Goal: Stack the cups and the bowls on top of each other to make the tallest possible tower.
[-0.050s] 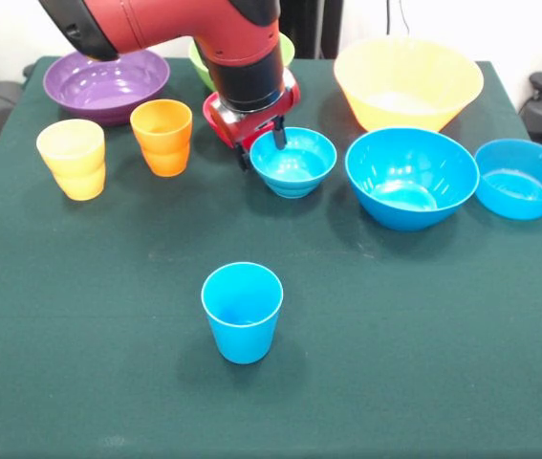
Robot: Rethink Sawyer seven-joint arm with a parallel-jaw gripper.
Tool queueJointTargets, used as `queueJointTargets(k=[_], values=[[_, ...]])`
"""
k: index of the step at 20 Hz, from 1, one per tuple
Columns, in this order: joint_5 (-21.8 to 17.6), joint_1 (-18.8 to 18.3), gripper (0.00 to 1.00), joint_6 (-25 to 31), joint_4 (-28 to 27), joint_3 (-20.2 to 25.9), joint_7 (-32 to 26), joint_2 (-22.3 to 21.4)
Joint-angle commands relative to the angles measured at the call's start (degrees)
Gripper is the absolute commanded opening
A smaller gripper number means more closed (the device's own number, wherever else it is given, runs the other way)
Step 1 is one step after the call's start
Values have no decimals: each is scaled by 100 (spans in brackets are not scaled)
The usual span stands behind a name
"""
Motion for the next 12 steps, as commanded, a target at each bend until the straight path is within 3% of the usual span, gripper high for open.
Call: queueJointTargets(k=[1, 12], values=[[-405, 131, 100, -157, -477, 42, -1458, 119], [-282, 292, 100, -39, -721, 5, -1211, 149]])
